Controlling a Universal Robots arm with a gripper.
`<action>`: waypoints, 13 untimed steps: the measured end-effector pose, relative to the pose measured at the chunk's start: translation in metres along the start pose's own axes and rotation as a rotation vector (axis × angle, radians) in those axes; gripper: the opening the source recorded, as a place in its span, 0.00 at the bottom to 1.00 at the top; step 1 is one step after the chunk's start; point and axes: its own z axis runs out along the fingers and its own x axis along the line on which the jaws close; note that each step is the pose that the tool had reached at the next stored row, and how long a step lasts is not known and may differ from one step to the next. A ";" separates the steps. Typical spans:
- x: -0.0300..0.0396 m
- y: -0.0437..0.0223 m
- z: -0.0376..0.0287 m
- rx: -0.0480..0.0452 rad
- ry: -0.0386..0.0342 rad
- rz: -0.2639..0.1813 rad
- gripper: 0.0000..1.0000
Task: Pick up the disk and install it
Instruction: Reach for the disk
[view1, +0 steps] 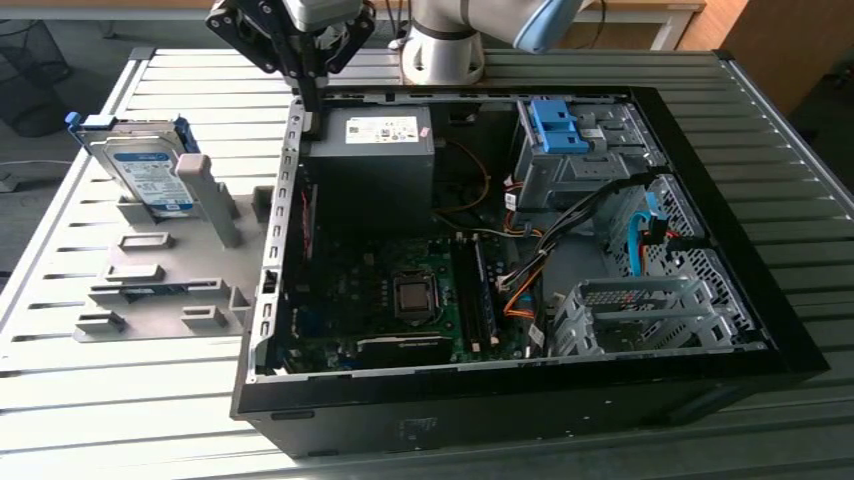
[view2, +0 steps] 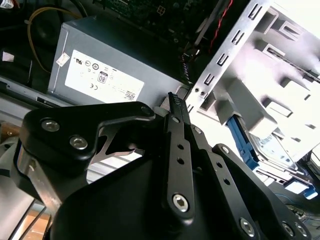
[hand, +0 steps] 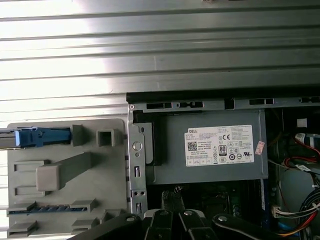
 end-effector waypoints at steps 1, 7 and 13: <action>0.0014 -0.0001 0.0000 0.0000 -0.0001 0.000 0.11; 0.0079 -0.0003 -0.0001 -0.0001 -0.0001 0.000 0.11; 0.0126 -0.0002 -0.0001 0.0000 0.0000 0.000 0.11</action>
